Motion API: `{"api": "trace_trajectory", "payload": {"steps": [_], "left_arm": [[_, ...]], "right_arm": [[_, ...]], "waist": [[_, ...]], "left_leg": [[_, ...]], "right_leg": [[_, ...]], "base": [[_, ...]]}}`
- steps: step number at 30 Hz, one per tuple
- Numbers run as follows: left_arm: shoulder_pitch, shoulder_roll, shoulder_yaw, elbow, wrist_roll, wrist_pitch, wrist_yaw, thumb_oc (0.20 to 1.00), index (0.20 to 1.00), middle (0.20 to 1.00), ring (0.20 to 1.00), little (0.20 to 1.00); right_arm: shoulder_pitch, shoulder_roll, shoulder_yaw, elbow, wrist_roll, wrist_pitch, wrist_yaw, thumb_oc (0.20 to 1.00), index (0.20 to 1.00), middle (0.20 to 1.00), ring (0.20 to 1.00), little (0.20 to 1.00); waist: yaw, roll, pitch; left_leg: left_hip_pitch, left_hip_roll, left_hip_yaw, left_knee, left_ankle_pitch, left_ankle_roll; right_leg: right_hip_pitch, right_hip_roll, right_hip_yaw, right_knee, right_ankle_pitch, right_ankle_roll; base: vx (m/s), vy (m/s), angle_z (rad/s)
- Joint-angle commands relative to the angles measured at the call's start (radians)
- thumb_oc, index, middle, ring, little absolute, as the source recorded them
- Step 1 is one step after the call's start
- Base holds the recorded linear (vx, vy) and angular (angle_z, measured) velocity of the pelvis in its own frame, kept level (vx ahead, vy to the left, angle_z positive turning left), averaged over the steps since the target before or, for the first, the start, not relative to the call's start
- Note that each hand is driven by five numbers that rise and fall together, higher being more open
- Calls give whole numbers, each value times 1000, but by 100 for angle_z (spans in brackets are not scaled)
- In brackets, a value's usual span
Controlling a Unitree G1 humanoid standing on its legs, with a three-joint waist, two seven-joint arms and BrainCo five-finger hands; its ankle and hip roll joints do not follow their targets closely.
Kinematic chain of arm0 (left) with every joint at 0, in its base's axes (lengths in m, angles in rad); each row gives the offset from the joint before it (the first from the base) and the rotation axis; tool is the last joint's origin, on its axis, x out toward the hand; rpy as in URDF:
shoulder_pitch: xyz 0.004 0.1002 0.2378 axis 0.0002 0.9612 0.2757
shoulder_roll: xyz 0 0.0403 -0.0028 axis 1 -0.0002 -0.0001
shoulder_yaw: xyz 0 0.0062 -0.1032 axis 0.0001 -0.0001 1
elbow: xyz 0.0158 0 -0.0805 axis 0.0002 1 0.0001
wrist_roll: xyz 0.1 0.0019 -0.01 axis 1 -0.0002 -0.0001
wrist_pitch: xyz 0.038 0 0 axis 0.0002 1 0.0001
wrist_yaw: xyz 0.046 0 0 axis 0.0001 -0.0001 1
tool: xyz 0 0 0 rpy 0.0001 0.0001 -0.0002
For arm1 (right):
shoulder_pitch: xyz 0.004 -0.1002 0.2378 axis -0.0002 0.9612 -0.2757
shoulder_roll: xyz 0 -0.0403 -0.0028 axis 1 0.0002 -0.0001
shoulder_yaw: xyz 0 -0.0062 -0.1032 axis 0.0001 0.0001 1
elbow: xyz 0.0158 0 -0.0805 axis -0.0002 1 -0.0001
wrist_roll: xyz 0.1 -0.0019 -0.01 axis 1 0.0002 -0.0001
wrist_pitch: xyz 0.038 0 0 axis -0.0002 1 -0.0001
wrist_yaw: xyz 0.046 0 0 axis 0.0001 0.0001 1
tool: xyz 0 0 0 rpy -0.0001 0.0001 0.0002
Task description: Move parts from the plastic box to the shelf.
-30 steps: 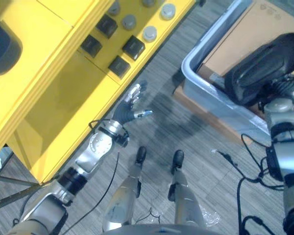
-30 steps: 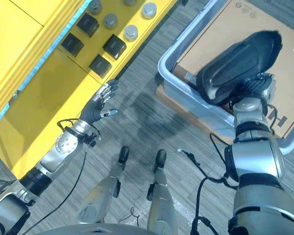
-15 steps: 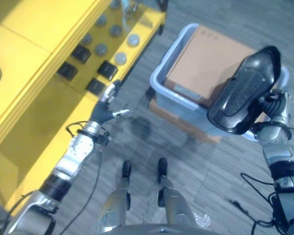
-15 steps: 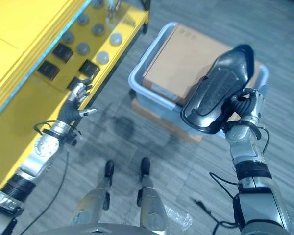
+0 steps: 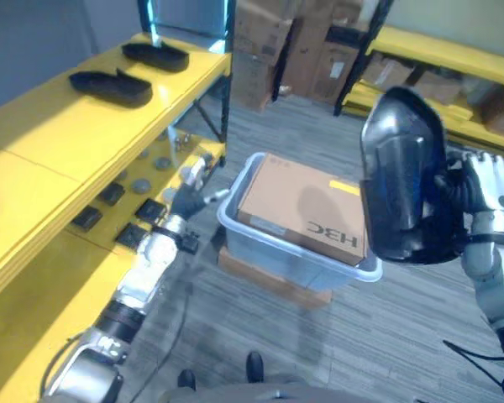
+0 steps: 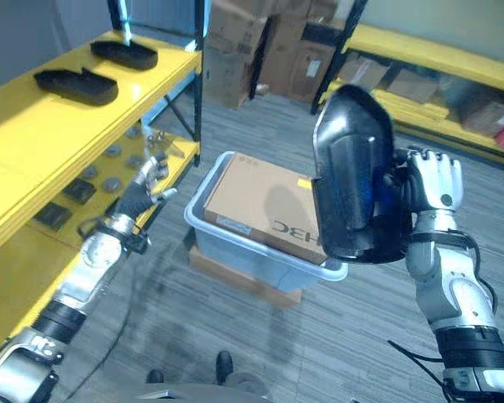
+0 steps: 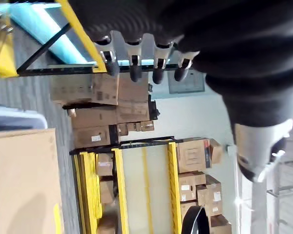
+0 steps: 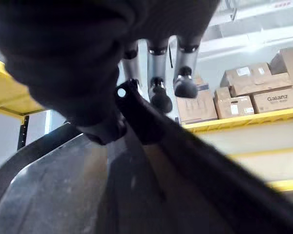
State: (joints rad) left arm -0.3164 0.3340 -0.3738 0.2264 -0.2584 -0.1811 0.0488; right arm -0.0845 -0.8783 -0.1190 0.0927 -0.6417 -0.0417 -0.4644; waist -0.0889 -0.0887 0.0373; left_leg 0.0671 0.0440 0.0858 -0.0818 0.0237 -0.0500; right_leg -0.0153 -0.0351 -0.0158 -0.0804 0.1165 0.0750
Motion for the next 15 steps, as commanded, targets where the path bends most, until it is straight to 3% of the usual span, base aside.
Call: {"api": "trace_trajectory", "payload": {"steps": [1,12,15], "left_arm": [[-29,-11,-48,28,-64,-13,0,1000,1000,1000,1000,1000],[-49,-91,-112,114,-155,27,11,1000,1000,1000,1000,1000],[-61,-110,-131,113,-240,32,-2,1000,1000,1000,1000,1000]], "right_arm": [[-71,-57,-23,-20,-40,16,-31,200,200,200,200,200],[-107,10,48,-183,-77,-3,-50,200,200,200,200,200],[-131,21,87,-207,-78,-10,-46,200,200,200,200,200]], "waist": [[47,4,-71],[28,16,-106],[25,21,-107]], "left_leg": [[49,92,75,73,-163,-51],[130,95,111,72,-186,-35],[136,96,115,73,-189,-33]], "right_leg": [[-24,-56,24,182,-229,128],[32,-47,51,180,-232,131],[36,-46,56,179,-233,131]], "base": [[37,22,-16],[28,24,-13],[7,18,-4]]}}
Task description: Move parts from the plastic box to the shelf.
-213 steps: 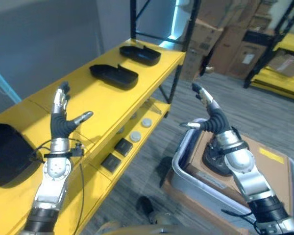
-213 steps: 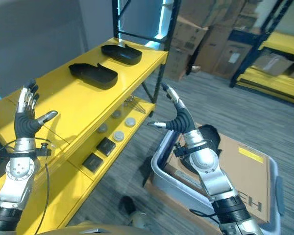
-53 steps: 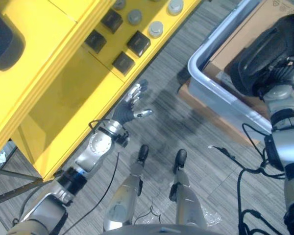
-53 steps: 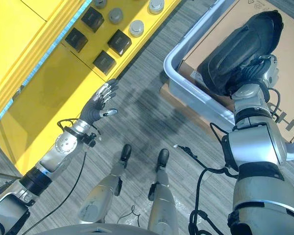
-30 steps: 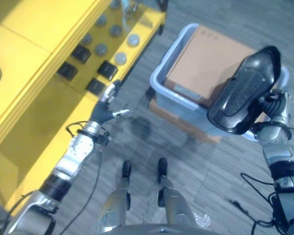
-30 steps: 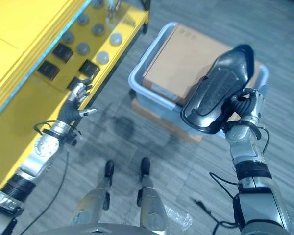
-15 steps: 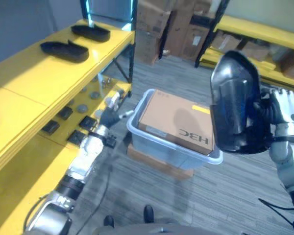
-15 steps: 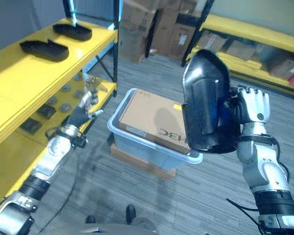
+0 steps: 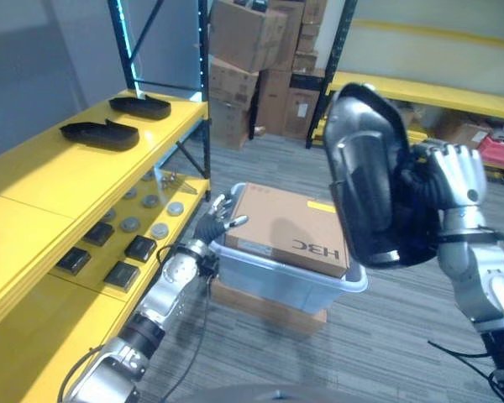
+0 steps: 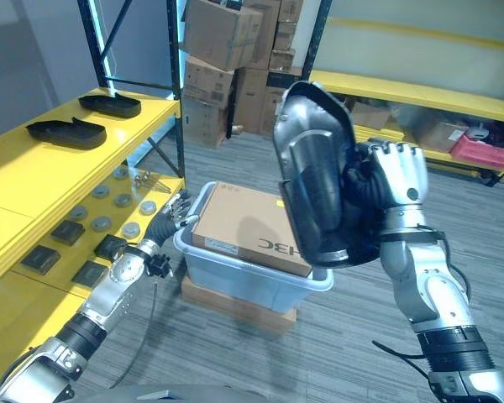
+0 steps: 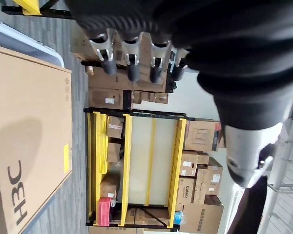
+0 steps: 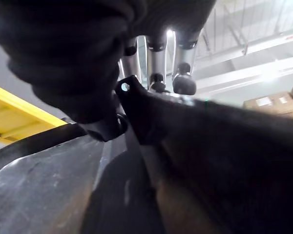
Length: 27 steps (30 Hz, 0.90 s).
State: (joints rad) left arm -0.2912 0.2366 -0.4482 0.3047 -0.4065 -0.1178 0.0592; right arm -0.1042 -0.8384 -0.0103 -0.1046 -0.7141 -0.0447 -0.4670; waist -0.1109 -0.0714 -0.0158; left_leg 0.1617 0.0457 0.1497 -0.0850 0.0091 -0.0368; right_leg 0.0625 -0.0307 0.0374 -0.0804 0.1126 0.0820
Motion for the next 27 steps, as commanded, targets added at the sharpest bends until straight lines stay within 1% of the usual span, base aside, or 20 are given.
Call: {"api": "trace_trajectory", "payload": {"steps": [1,2,3,4,5,6,7,8,9,11,12,14,15,20,23,24,27], "left_arm": [[-98,-25,-78,30,-153,-24,-29,1000,1000,1000,1000,1000],[-100,-24,-76,30,-155,-25,-30,1000,1000,1000,1000,1000],[-118,-33,-99,22,-227,-16,-55,1000,1000,1000,1000,1000],[-120,-31,-97,22,-229,-16,-55,1000,1000,1000,1000,1000],[-137,-37,-114,11,-285,-7,-69,1000,1000,1000,1000,1000],[-138,-36,-113,11,-286,-7,-69,1000,1000,1000,1000,1000],[-153,-36,-120,3,-310,-6,-75,1000,1000,1000,1000,1000],[-165,-33,-127,-3,-319,-5,-77,1000,1000,1000,1000,1000],[-184,-33,-143,-9,-335,0,-80,1000,1000,1000,1000,1000],[-185,-33,-142,-9,-335,0,-79,1000,1000,1000,1000,1000],[-218,-36,-169,-17,-359,8,-94,1000,1000,1000,1000,1000],[-229,-35,-174,-21,-372,14,-103,1000,1000,1000,1000,1000],[-239,-39,-186,-24,-390,18,-108,1000,1000,1000,1000,1000],[-266,-51,-206,-18,-399,19,-101,1000,1000,1000,1000,1000],[-293,-62,-223,-18,-397,16,-92,1000,1000,1000,1000,1000],[-294,-61,-222,-18,-396,16,-92,1000,1000,1000,1000,1000],[-310,-73,-228,-11,-382,11,-85,1000,1000,1000,1000,1000]], "right_arm": [[-131,-13,5,-18,-6,-11,-41,200,200,200,200,200],[-135,-13,7,-17,-6,-11,-42,200,200,200,200,200],[-160,-8,43,-20,-4,-15,-35,200,200,200,200,200],[-164,-8,46,-18,-4,-15,-36,200,200,200,200,200],[-186,-4,82,-15,-1,-19,-29,200,200,200,200,200],[-190,-4,84,-13,-1,-19,-30,200,200,200,200,200],[-204,-2,104,-9,-1,-21,-26,200,200,200,200,200],[-218,0,123,-5,-1,-21,-23,200,200,200,200,200],[-240,5,154,0,-5,-19,-17,200,200,200,200,200],[-243,5,156,1,-5,-19,-17,200,200,200,200,200],[-278,10,199,2,-18,-18,-9,200,200,200,200,200],[-296,14,218,5,-21,-21,-8,200,200,200,200,200],[-320,23,248,3,-20,-27,0,200,200,200,200,200],[-363,52,305,-17,-18,-36,11,200,200,200,200,200],[-408,84,367,-21,-5,-46,27,200,200,200,200,200],[-411,84,368,-19,-5,-46,26,200,200,200,200,200],[-426,109,397,-29,15,-57,36,200,200,200,200,200]], "waist": [[44,10,-56],[44,8,-54],[42,12,-55],[42,11,-54],[41,15,-53],[40,14,-52],[39,18,-51],[40,17,-49],[41,20,-49],[40,21,-49],[43,23,-46],[43,21,-44],[45,24,-42],[46,27,-37],[50,26,-34],[50,25,-33],[50,26,-31]], "left_leg": [[48,95,50,75,-183,-45],[42,95,50,77,-174,-45],[48,96,51,76,-182,-45],[43,95,51,77,-174,-45],[47,96,51,77,-181,-45],[42,96,51,79,-173,-45],[47,97,51,78,-182,-45],[41,95,51,79,-172,-45],[44,96,50,78,-179,-45],[44,96,50,78,-179,-44],[42,96,46,80,-178,-44],[35,94,47,80,-169,-44],[39,94,46,81,-177,-44],[32,94,41,85,-174,-43],[28,93,38,87,-174,-42],[22,92,39,89,-165,-42],[23,94,37,91,-173,-43]], "right_leg": [[-37,-50,1,181,-238,125],[-42,-50,3,180,-230,123],[-37,-50,1,182,-238,124],[-41,-51,3,182,-230,123],[-39,-51,1,187,-239,123],[-44,-51,3,186,-231,122],[-40,-50,1,189,-240,123],[-45,-51,3,187,-231,121],[-41,-51,1,188,-239,122],[-41,-51,1,189,-239,122],[-40,-52,-2,191,-240,123],[-46,-54,0,190,-232,122],[-43,-55,-3,193,-240,124],[-48,-57,-5,197,-239,123],[-51,-60,-7,200,-240,123],[-56,-60,-5,199,-231,121],[-54,-61,-8,202,-239,123]], "base": [[-9,16,-8],[15,28,-7],[-38,1,-3],[0,0,0],[-41,-4,-1],[0,0,0],[-42,0,-2],[0,0,0],[0,0,0],[0,0,0],[-43,-7,2],[-23,-3,1],[0,0,0],[0,0,0],[-12,-2,0],[-35,-4,0],[0,0,0]]}}
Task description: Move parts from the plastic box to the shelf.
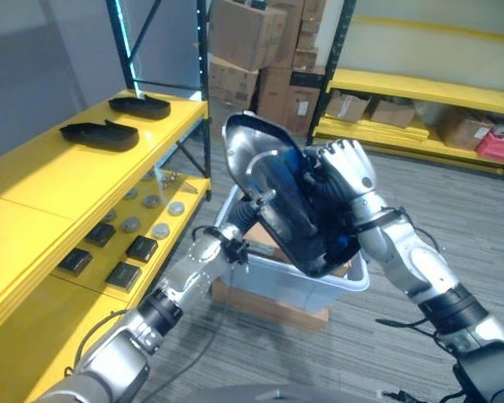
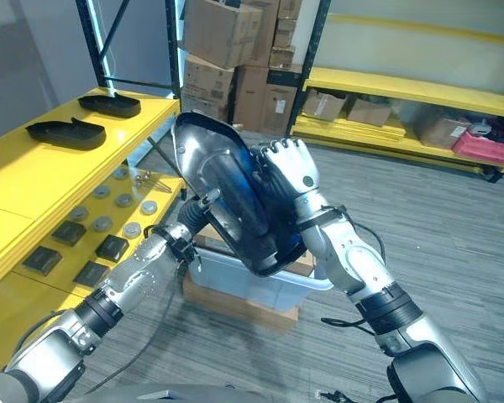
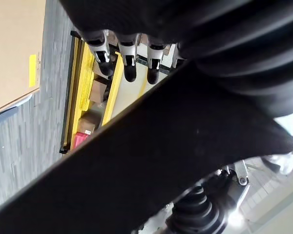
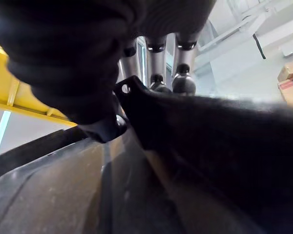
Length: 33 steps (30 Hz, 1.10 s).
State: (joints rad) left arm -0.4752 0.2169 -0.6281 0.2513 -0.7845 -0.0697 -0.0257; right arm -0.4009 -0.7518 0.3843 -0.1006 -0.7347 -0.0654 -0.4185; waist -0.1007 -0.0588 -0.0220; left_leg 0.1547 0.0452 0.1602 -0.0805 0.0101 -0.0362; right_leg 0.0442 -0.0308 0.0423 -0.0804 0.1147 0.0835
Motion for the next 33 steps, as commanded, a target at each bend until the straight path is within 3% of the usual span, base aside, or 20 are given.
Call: {"api": "trace_trajectory", "payload": {"steps": [1,2,3,5,6,15,29,30,31,32,33], "left_arm": [[-128,-57,-50,41,2,-40,6,1000,1000,1000,1000,1000],[-135,-60,-52,44,8,-43,9,1000,1000,1000,1000,1000],[-137,-60,-50,44,15,-47,13,790,790,790,790,790],[-137,-61,-46,42,11,-49,17,269,269,269,269,269],[-138,-59,-42,46,35,-56,29,200,200,200,200,200],[-131,-58,-12,48,161,-100,109,200,200,200,200,200],[-39,13,106,-60,463,-207,327,200,200,200,200,200],[-30,22,119,-71,483,-209,340,200,200,200,200,200],[-23,37,132,-80,516,-209,350,200,200,200,200,200],[-10,60,154,-93,556,-208,364,200,200,200,200,200],[8,83,183,-107,602,-204,381,200,200,200,200,200]], "right_arm": [[-137,28,17,-44,35,-41,-6,200,200,200,200,200],[-146,30,29,-44,37,-44,-2,200,200,200,200,200],[-152,32,37,-47,39,-48,0,200,200,200,200,200],[-156,41,46,-57,51,-54,3,200,200,200,200,200],[-154,47,53,-60,59,-58,7,200,200,200,200,200],[-122,79,55,-108,95,-77,2,200,200,200,200,200],[152,258,39,-174,305,-164,-62,200,200,200,200,200],[160,255,37,-178,303,-166,-64,247,247,247,247,247],[169,256,33,-186,312,-176,-63,780,780,780,780,780],[176,255,21,-191,333,-186,-60,1000,1000,1000,1000,1000],[189,254,1,-203,361,-194,-53,1000,1000,1000,1000,1000]], "waist": [[42,14,-25],[43,13,-24],[42,13,-25],[44,12,-24],[46,11,-23],[56,1,-21],[50,11,-3],[51,11,-4],[52,10,-3],[54,10,-3],[55,10,-3]], "left_leg": [[30,94,27,86,-174,-44],[29,94,27,87,-174,-44],[26,93,26,87,-173,-43],[24,92,25,88,-173,-43],[22,93,25,89,-173,-42],[5,91,20,95,-162,-40],[5,90,21,106,-171,-37],[5,90,21,106,-172,-38],[1,90,24,107,-165,-38],[3,90,25,106,-164,-39],[4,90,26,107,-164,-40]], "right_leg": [[-37,-62,-14,203,-241,122],[-38,-62,-14,203,-241,122],[-41,-63,-14,204,-241,122],[-42,-63,-13,205,-241,122],[-44,-65,-14,205,-240,122],[-56,-67,-15,205,-231,119],[-70,-68,-8,224,-247,113],[-70,-67,-7,223,-248,112],[-73,-67,-6,222,-241,110],[-73,-67,-6,221,-242,109],[-73,-67,-7,221,-241,109]], "base": [[0,0,0],[0,0,0],[0,0,0],[0,0,0],[0,0,0],[-17,-3,0],[0,0,0],[-25,-20,-3],[0,0,0],[0,0,0],[0,0,0]]}}
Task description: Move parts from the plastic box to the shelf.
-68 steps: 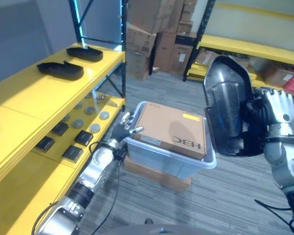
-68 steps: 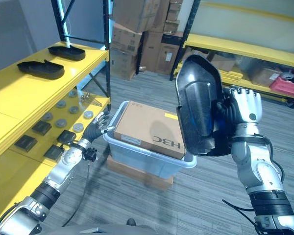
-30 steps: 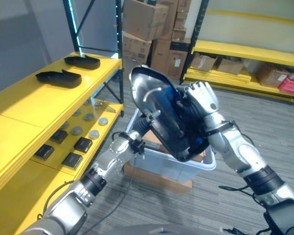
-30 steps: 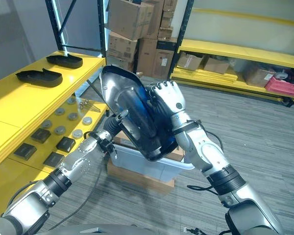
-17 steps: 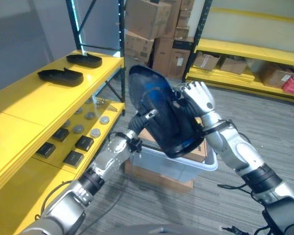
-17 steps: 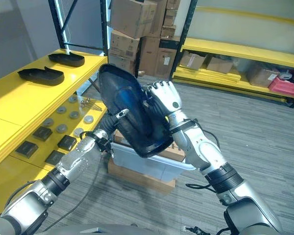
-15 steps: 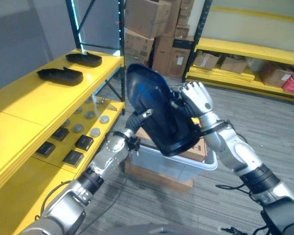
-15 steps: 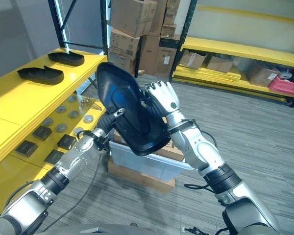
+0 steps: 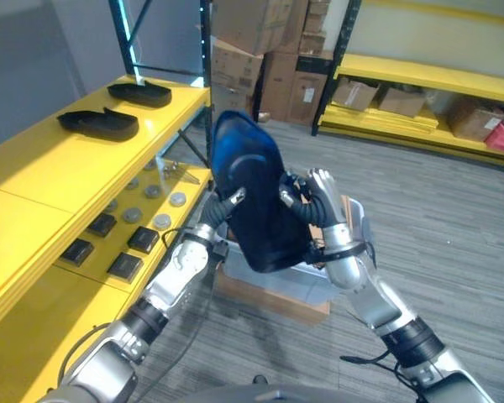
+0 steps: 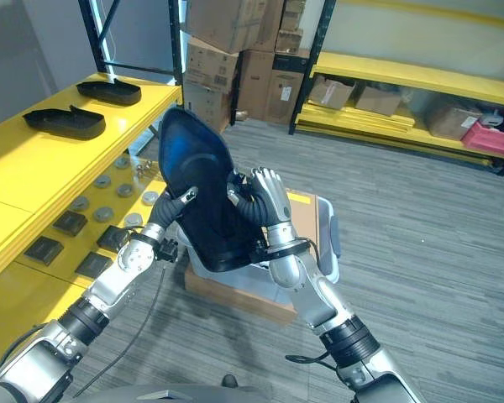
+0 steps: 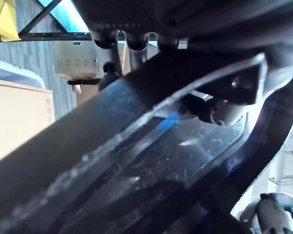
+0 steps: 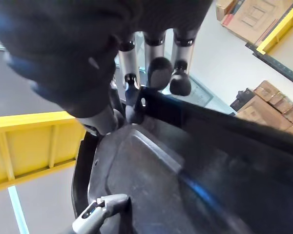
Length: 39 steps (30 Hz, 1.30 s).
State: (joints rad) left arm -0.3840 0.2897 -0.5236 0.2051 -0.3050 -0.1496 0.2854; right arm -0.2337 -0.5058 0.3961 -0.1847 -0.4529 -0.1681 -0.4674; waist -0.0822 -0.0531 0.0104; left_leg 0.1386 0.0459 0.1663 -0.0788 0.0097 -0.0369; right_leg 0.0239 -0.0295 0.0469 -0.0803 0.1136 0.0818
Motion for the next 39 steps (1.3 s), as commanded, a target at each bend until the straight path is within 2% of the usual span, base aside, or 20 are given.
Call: {"api": "trace_trajectory", "payload": {"steps": [1,5,6,10,12,16,19,20,21,23,24,25,29,31,32,33,34,35,36,39], "left_arm": [[-67,31,103,-73,164,-119,83,200,200,200,200,200],[33,185,233,-154,437,-123,97,200,200,200,200,200],[102,235,303,-182,519,-131,113,200,200,200,200,200],[182,293,375,-220,588,-154,118,200,200,200,200,200],[315,335,476,-286,634,-192,110,200,200,200,200,200],[447,313,549,-344,640,-211,111,200,200,200,200,200],[488,280,570,-363,617,-211,107,200,200,200,200,200],[497,270,578,-369,610,-212,107,200,200,200,200,200],[499,263,585,-375,594,-209,103,200,200,200,200,200],[493,264,603,-386,582,-206,100,200,200,200,200,200],[495,268,621,-398,567,-210,109,200,200,200,200,200],[496,268,622,-399,567,-210,109,200,200,200,200,200],[508,233,667,-425,495,-222,131,200,200,200,200,200],[489,223,663,-422,474,-227,126,200,200,200,200,200],[469,216,653,-422,470,-230,131,200,200,200,200,200],[452,209,641,-424,466,-232,135,200,200,200,200,200],[435,206,632,-434,464,-238,143,200,200,200,200,200],[434,206,632,-434,464,-238,143,200,200,200,200,200],[425,212,635,-438,464,-245,153,200,200,200,200,200],[428,217,643,-443,460,-246,165,200,200,200,200,200]], "right_arm": [[38,4,-31,-131,98,-98,0,1000,1000,1000,1000,1000],[131,-13,-175,-208,209,-159,37,1000,1000,1000,1000,1000],[199,-6,-245,-243,294,-196,78,1000,1000,1000,1000,1000],[274,-2,-318,-268,390,-233,134,1000,1000,1000,1000,1000],[369,18,-406,-263,433,-254,160,1000,1000,1000,1000,1000],[455,41,-417,-216,455,-251,199,1000,1000,1000,1000,1000],[465,47,-382,-164,507,-238,246,1000,1000,1000,1000,1000],[461,48,-359,-135,547,-228,274,1000,1000,1000,1000,1000],[436,50,-291,-57,664,-198,341,1000,1000,1000,1000,1000],[382,55,-231,8,760,-177,385,1000,1000,1000,1000,1000],[343,55,-197,12,824,-174,417,1000,1000,1000,1000,1000],[342,55,-196,13,825,-175,418,1000,1000,1000,1000,1000],[274,53,-174,25,855,-169,440,1000,1000,1000,1000,1000],[263,45,-192,32,857,-171,439,1000,1000,1000,1000,1000],[257,37,-206,39,844,-171,433,1000,1000,1000,1000,1000],[251,36,-211,51,837,-171,424,1000,1000,1000,1000,1000],[243,42,-216,60,829,-173,410,1000,1000,1000,1000,1000],[242,42,-216,60,829,-173,410,1000,1000,1000,1000,1000],[227,46,-220,57,808,-173,400,1000,1000,1000,1000,1000],[221,52,-225,42,788,-173,388,1000,1000,1000,1000,1000]], "waist": [[39,4,-36],[48,5,-32],[51,6,-32],[53,6,-31],[55,10,-30],[60,11,-30],[63,9,-29],[67,7,-27],[84,5,-24],[101,0,-12],[128,-3,1],[125,-3,3],[204,-14,46],[225,-17,62],[224,-18,66],[221,-18,67],[198,-14,61],[197,-14,60],[184,-7,55],[181,-4,47]], "left_leg": [[19,90,20,105,-163,-40],[18,92,17,105,-161,-43],[18,93,17,104,-160,-46],[17,94,15,103,-159,-49],[14,93,13,101,-157,-52],[10,91,10,103,-158,-52],[6,90,6,109,-159,-52],[5,90,3,111,-159,-52],[6,92,-6,115,-165,-54],[-5,93,-20,126,-159,-58],[-18,97,-42,145,-161,-62],[-19,97,-45,148,-162,-62],[-79,101,-139,183,-142,-82],[-126,98,-211,182,-130,-98],[-166,101,-220,184,-118,-102],[-187,109,-195,187,-113,-102],[-201,132,-95,182,-101,-95],[-205,131,-96,180,-97,-94],[-210,153,16,176,-88,-95],[-222,139,38,180,-88,-91]], "right_leg": [[-53,-68,-11,221,-240,110],[-52,-70,-21,221,-241,106],[-50,-71,-25,219,-242,105],[-48,-73,-30,217,-243,104],[-49,-77,-37,217,-242,105],[-52,-80,-38,218,-240,105],[-54,-82,-38,223,-240,104],[-54,-82,-39,226,-241,103],[-48,-83,-48,233,-253,103],[-45,-86,-61,234,-248,99],[-38,-90,-78,236,-255,93],[-37,-90,-80,236,-255,93],[-18,-103,-149,239,-268,78],[-2,-120,-235,237,-280,77],[2,-136,-289,241,-287,77],[10,-146,-324,242,-294,77],[24,-160,-382,227,-289,81],[23,-160,-384,224,-284,81],[43,-177,-430,199,-272,91],[58,-197,-445,169,-246,103]], "base": [[0,0,0],[11,-24,2],[20,-20,4],[6,-10,2],[6,-4,5],[-7,-3,7],[-15,-12,5],[12,-18,5],[-24,-36,7],[-26,-57,11],[-1,-54,34],[-3,-62,46],[-49,-69,77],[-85,-59,92],[-87,1,101],[-17,101,234],[25,106,265],[49,225,298],[17,143,170],[87,211,110]]}}
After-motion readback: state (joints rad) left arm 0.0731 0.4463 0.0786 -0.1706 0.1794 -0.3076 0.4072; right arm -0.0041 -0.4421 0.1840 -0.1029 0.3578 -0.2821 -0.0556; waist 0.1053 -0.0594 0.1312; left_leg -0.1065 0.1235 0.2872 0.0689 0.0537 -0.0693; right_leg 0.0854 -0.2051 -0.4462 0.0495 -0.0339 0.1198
